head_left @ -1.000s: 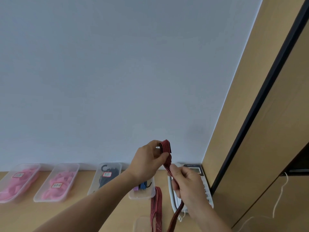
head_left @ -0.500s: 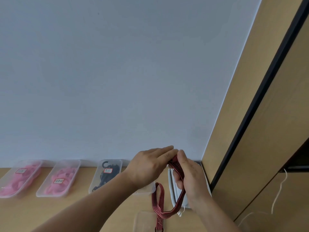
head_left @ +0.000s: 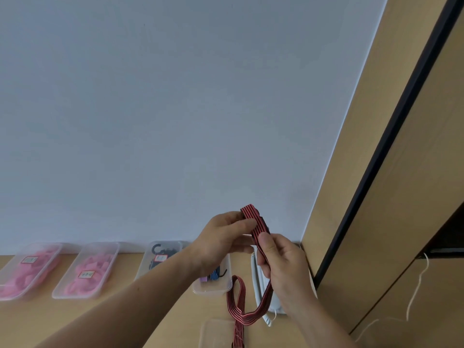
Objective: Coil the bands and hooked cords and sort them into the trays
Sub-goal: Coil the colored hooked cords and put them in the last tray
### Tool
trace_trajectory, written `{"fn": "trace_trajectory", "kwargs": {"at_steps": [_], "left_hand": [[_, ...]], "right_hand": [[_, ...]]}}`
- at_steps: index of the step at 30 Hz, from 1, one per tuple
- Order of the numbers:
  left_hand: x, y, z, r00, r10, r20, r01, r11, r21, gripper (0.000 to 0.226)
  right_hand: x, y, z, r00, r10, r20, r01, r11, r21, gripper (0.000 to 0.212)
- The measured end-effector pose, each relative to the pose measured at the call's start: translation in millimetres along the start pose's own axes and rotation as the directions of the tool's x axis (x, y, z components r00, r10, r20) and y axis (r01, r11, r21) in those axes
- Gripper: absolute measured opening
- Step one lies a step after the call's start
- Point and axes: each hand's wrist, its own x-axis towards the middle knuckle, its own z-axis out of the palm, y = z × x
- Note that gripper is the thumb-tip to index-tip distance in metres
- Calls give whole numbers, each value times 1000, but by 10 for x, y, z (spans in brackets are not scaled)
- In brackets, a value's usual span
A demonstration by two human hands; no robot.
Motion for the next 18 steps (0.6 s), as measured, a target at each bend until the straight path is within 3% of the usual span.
{"fn": "trace_trajectory", "kwargs": {"at_steps": [4, 8, 12, 18], "left_hand": [[-21, 45, 16, 998, 57, -29, -54, 995, 90, 37], [-65, 103, 59, 983, 171, -61, -150, 956, 252, 34], [-63, 109, 77, 968, 227, -105, -184, 930, 317, 22], [-67, 91, 113, 904, 413, -112, -297, 794, 530, 20]], "right_hand": [[-10, 3, -39, 999, 53, -11, -53, 998, -40, 36], [-38, 21, -65, 997, 72, -28, -74, 994, -81, 53], [-59, 40, -50, 997, 77, 15, -76, 994, -73, 40], [-73, 43, -69, 992, 121, 43, -121, 992, -19, 34]]}}
